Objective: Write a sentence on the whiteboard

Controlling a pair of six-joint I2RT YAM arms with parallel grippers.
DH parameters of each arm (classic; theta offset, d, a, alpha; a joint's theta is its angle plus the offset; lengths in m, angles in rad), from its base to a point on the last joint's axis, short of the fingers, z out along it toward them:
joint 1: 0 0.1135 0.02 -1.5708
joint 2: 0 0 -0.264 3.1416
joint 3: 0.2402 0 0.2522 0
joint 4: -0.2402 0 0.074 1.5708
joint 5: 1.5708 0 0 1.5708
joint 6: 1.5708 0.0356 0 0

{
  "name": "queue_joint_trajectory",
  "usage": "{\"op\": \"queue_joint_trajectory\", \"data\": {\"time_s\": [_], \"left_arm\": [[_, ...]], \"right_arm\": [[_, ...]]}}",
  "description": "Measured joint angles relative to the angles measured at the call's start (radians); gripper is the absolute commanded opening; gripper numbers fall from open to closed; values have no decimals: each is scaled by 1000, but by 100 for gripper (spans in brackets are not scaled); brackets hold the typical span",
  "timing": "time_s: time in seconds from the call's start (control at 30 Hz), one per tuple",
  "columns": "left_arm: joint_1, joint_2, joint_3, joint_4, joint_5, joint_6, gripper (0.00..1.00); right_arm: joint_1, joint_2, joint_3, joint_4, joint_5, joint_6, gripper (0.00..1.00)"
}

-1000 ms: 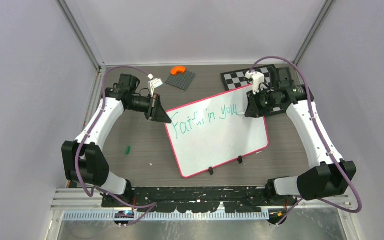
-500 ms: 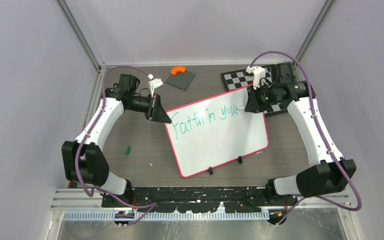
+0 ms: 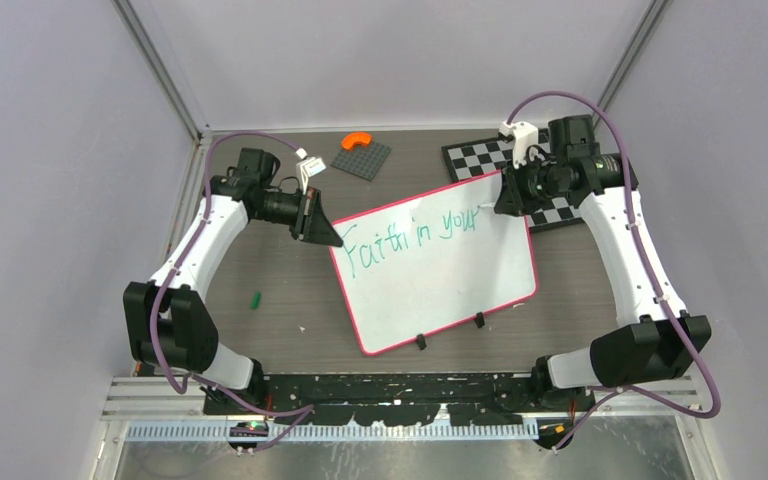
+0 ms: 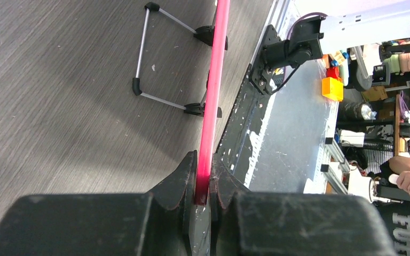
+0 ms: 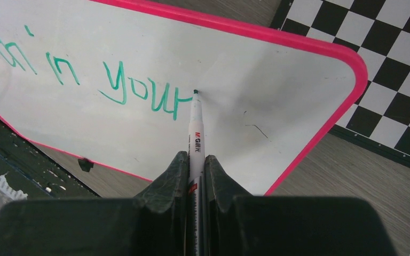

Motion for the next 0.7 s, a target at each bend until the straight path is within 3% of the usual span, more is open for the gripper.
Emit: {"op": "queue_joint_trajectory", "data": {"time_s": [0.13, 0.3, 0.7], "left_arm": [[0, 0, 0, 3, -1, 2, 17], [0, 0, -3, 21, -20, -24, 27], [-11, -2, -26, 121, -36, -96, 43]], "right_arm": [[0, 1, 28, -34, -41, -13, 0], [32, -17, 28, -80, -106, -22, 0], [344, -129, -157, -72, -151, 34, 0]]}}
